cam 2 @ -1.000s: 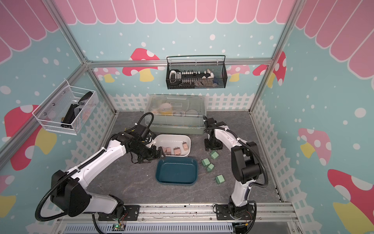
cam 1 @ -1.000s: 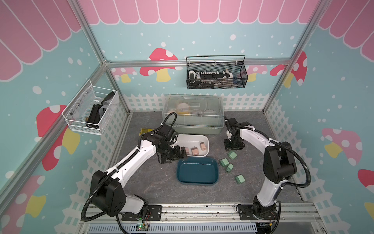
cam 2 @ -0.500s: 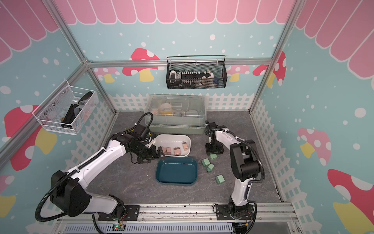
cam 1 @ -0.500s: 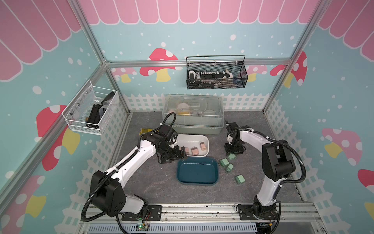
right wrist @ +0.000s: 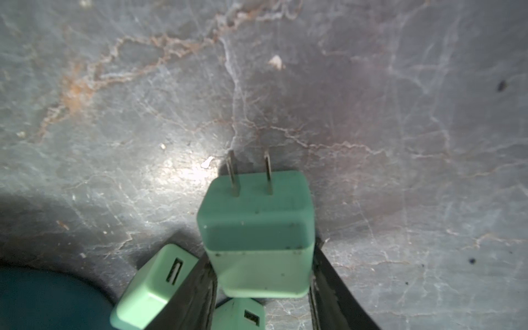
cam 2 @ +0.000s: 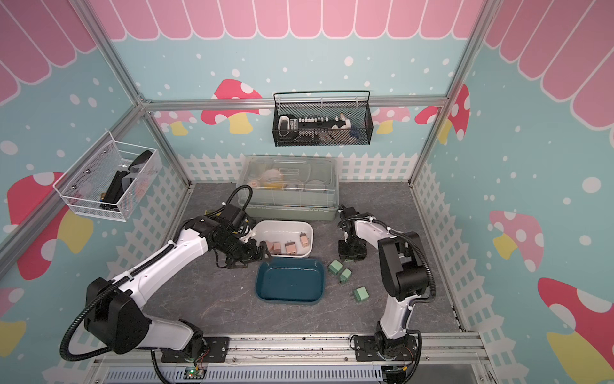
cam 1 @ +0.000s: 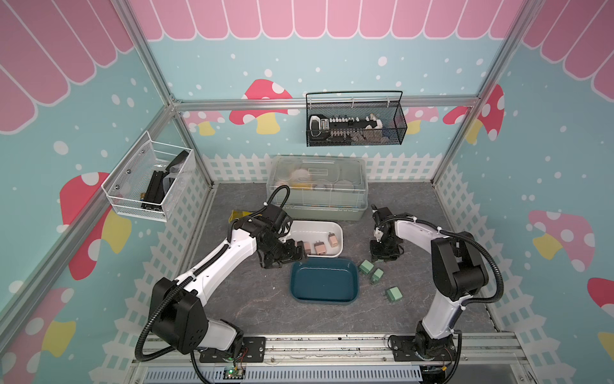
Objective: Place the plugs by color into the storage box
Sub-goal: Pick up the plug from the center of the board.
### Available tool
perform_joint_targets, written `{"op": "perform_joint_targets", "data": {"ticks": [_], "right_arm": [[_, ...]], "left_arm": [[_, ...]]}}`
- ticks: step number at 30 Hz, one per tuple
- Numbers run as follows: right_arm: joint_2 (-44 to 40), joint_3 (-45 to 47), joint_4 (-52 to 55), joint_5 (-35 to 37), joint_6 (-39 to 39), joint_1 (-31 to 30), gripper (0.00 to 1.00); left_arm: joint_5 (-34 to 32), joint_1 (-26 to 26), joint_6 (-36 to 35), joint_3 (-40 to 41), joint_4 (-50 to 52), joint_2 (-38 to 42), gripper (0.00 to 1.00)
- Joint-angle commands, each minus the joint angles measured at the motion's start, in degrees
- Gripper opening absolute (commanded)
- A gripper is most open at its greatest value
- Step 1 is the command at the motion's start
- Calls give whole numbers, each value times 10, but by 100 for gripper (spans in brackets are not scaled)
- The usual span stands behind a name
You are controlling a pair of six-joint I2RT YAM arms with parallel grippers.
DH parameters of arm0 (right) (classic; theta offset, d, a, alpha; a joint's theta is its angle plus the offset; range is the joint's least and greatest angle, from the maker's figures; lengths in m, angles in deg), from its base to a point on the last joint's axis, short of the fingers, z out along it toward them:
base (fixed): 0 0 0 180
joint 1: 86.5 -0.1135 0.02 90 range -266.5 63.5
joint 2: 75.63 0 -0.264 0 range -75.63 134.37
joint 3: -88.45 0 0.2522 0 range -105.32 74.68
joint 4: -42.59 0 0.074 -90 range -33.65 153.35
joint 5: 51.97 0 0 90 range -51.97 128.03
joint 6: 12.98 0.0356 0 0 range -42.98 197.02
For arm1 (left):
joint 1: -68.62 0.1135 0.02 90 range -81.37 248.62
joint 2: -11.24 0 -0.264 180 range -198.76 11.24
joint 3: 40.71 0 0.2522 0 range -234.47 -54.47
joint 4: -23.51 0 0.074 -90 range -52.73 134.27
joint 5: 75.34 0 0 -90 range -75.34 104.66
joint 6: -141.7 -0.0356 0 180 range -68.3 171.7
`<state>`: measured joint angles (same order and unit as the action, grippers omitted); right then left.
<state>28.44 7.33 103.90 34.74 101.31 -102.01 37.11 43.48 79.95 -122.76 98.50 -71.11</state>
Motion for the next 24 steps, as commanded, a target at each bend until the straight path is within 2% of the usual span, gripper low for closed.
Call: {"op": "perform_joint_targets", "data": {"ticks": [1,3,7,9,11,14,18,24], "right_arm": [[6,-17,0,15,10,0,54],[14,-23,0,19,14,-1,58],[21,-27,-7,20,28,0,55],[22,-26,-9,20,33,0,50],[21,-26,-10,20,37,0,38],[7,-23,-6,25,43,0,28],[-40,-16,5,28,57,-2,24],[-120,-34,52,22,85,-18,23]], "left_arm": [[-6,4,-3,-13,6,-5,99],[-8,4,-5,-13,6,-6,98],[-10,4,-7,-14,6,-8,98],[-10,3,-7,-13,5,-10,98],[-9,4,-7,-13,2,-11,98],[-10,4,-8,-14,1,-12,98],[-15,4,-8,-18,-1,-11,98],[-23,8,-3,-32,-4,-11,98]]}}
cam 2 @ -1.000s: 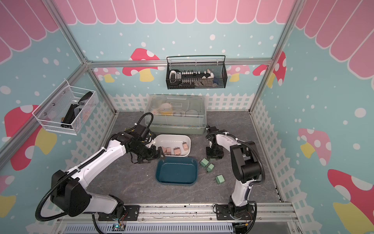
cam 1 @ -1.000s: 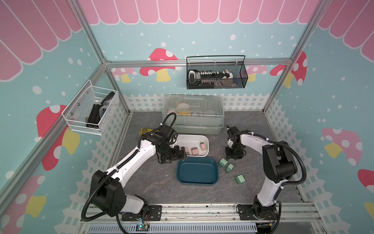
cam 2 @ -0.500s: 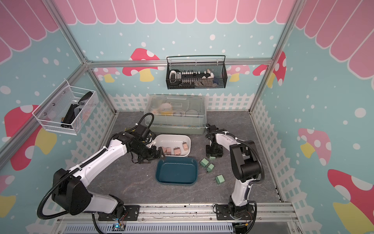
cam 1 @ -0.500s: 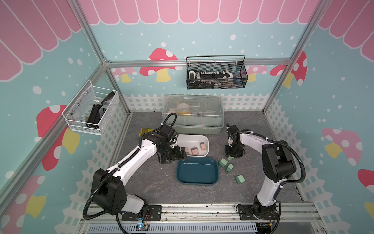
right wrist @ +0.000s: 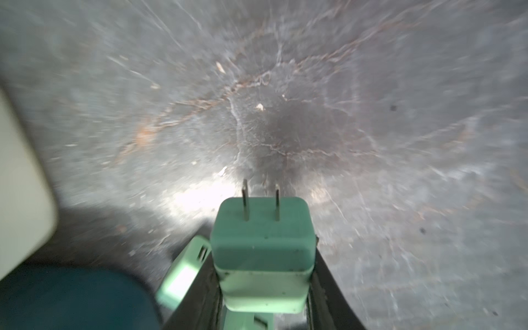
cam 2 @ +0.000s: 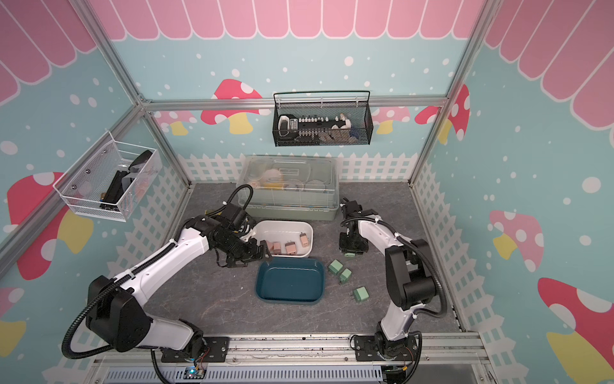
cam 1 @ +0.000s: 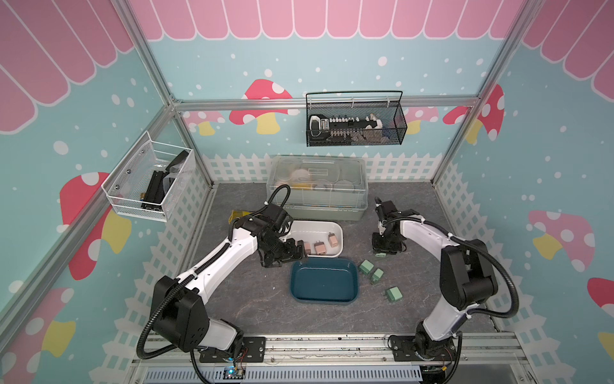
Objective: Place the plugs by color into the storage box
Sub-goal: Pick up the plug from the center of the board, then place the plug in the storage box.
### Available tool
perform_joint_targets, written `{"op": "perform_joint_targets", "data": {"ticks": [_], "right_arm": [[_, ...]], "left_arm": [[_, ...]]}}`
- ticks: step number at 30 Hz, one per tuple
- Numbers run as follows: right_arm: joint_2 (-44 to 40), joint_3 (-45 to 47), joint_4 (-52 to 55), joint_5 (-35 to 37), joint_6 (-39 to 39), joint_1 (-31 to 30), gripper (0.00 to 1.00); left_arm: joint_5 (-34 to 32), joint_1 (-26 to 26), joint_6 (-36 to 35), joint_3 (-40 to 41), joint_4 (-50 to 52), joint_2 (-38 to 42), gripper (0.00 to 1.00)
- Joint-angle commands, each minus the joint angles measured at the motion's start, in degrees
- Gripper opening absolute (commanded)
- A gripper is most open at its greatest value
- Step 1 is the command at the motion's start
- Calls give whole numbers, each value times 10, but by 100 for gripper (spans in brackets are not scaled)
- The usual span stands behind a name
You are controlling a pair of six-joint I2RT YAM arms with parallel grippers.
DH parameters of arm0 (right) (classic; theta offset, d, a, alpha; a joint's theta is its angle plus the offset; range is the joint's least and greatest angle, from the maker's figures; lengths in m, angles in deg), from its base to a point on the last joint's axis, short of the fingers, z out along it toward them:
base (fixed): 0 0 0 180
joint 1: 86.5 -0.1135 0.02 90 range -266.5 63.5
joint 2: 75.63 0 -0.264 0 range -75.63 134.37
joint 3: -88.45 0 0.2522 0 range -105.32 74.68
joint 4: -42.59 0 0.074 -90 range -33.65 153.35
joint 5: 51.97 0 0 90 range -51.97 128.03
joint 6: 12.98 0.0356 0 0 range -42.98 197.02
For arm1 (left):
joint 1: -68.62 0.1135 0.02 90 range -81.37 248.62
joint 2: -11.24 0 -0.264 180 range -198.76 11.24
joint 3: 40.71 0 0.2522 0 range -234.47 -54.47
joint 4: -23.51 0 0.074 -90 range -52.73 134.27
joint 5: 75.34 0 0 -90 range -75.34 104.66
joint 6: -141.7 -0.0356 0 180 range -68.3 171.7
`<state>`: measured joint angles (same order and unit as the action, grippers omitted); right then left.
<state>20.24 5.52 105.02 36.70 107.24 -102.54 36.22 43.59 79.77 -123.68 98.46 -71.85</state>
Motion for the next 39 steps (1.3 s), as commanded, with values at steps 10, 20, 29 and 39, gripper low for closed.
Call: {"op": "perform_joint_targets", "data": {"ticks": [10,20,29,39], "right_arm": [[-111,-21,62,7,165,-209,23],[-30,-14,3,-5,204,-321,23],[48,-9,-46,-11,198,-349,25],[96,-42,-55,-6,167,-371,26]], "left_arm": [[-21,13,11,-50,-9,-12,98],[-30,12,21,-29,-8,9,98],[-39,27,32,2,-9,39,98],[-42,33,33,13,-9,51,99]]}}
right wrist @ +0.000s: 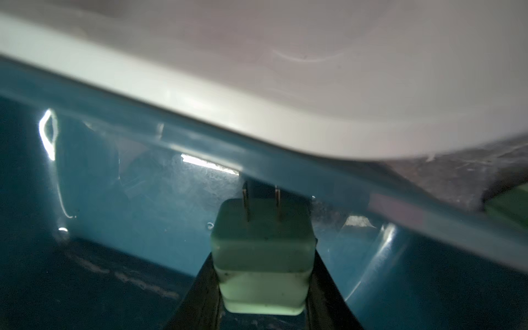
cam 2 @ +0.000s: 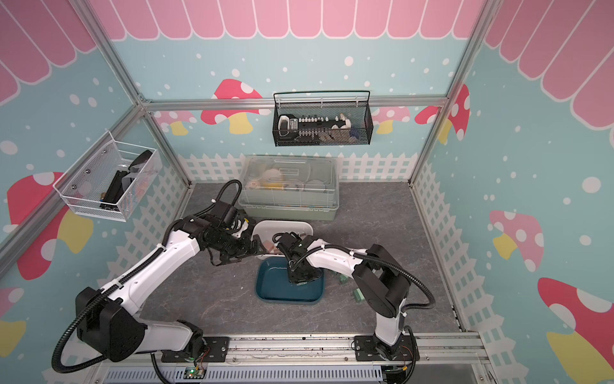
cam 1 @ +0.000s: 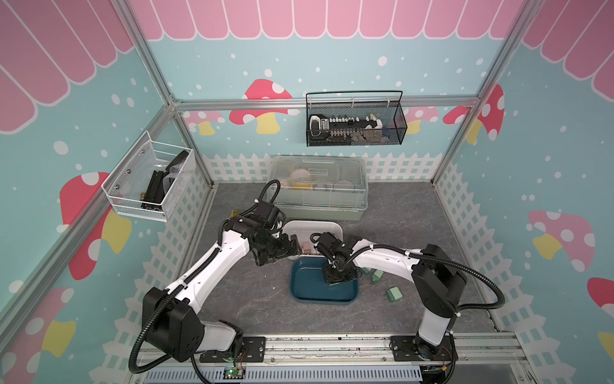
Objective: Place the plugs by color into the storage box
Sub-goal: Place the plug in the storage box.
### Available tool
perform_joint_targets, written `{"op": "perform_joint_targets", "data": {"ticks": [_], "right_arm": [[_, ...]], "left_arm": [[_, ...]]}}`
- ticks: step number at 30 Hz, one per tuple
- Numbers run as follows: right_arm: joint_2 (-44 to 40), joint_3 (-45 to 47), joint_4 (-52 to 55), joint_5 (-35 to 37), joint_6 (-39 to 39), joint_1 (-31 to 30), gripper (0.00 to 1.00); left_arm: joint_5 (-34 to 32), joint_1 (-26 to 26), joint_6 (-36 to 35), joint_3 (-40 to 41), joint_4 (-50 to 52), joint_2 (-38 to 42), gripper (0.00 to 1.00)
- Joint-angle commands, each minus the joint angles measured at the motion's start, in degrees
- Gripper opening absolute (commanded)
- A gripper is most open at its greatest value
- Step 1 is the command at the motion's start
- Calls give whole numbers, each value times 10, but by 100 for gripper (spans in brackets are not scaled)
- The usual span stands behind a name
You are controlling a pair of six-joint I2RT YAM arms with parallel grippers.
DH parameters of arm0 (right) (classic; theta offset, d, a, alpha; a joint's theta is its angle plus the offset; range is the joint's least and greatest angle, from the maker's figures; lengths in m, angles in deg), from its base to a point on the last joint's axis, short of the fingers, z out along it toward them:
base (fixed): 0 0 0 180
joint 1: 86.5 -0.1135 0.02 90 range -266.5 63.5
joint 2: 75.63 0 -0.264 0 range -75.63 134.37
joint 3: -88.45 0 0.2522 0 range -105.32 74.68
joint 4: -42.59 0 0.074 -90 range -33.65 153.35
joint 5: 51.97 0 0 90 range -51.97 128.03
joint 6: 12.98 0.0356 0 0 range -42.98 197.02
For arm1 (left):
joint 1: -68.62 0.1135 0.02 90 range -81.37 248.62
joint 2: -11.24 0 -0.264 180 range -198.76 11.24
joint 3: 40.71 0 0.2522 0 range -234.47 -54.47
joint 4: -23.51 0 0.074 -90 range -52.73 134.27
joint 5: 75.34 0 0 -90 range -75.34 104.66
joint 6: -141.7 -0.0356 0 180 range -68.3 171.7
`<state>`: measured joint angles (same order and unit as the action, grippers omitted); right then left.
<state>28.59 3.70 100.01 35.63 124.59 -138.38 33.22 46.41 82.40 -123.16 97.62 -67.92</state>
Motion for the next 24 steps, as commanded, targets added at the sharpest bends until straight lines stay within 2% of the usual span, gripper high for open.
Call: {"op": "perform_joint_targets", "data": {"ticks": [1,11,15,24], "right_arm": [[20,-35,-5,0,-7,-17,26],[113,-123,-13,-28,3,-39,29],[135,-134,-11,-29,-1,-42,38],[125,-141,-2,-17,-9,-49,65]], "left_arm": [[-12,6,7,8,0,13,98],[-14,12,8,18,0,22,98],[-15,17,8,27,0,30,98],[-16,23,9,31,0,40,99]]}}
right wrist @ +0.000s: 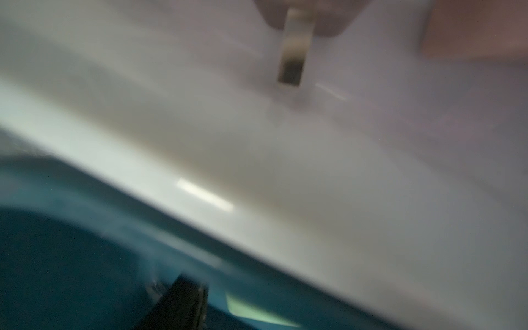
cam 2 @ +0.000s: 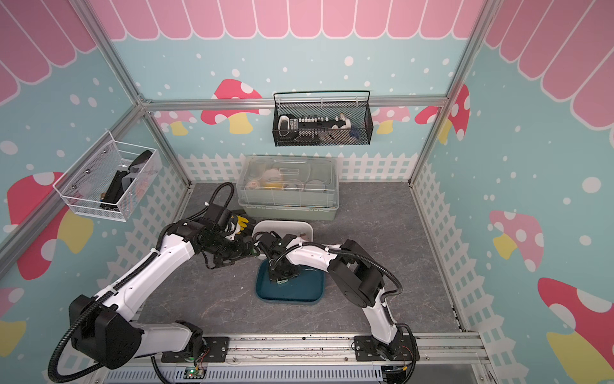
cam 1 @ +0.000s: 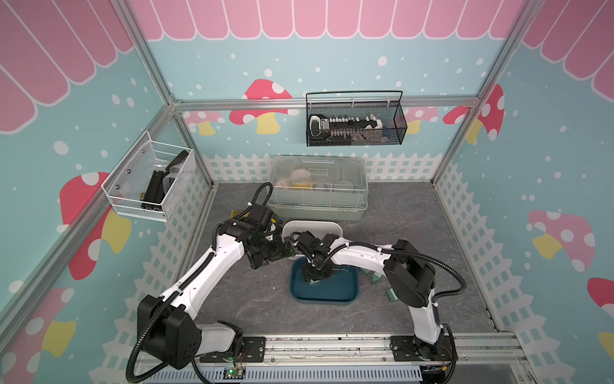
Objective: Place the plugs by color into the storage box
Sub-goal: Place the plug in the storage box.
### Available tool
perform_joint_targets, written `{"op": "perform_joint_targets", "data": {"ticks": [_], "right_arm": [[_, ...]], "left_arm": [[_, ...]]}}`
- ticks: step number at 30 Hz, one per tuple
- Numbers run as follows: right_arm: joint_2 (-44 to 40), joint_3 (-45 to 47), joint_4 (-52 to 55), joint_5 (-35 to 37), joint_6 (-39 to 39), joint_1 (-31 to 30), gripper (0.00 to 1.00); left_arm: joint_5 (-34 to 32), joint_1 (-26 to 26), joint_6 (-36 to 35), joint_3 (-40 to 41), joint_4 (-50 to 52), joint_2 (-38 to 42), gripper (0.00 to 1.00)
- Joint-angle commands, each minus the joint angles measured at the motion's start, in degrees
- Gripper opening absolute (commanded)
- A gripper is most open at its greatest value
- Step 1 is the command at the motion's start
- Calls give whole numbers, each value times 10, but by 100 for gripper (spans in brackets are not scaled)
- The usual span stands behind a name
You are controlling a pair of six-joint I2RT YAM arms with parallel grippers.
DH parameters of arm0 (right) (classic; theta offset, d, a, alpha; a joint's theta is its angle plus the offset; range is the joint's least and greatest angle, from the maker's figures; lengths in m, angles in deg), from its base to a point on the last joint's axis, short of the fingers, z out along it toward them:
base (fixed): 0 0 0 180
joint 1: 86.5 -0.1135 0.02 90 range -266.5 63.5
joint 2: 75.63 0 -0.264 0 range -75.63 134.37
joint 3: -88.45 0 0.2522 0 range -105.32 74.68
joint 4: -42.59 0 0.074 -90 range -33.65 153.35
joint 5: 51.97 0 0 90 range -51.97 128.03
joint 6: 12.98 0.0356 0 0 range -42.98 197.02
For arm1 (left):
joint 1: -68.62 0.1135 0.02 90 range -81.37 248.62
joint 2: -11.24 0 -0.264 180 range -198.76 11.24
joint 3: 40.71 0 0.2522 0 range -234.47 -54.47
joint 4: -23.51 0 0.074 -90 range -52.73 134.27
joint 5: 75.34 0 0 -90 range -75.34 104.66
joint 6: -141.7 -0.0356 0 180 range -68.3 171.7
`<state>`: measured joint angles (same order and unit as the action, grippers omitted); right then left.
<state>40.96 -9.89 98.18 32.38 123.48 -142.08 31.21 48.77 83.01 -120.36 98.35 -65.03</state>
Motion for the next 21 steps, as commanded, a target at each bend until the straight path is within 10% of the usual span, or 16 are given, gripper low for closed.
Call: {"op": "perform_joint_targets", "data": {"ticks": [1,21], "right_arm": [[-5,-4,17,19,1,-12,69],[-189,18,89,130,10,40,90]], "left_arm": [[3,1,5,2,-8,12,98],[-57,6,14,-55,-19,51,99]]}}
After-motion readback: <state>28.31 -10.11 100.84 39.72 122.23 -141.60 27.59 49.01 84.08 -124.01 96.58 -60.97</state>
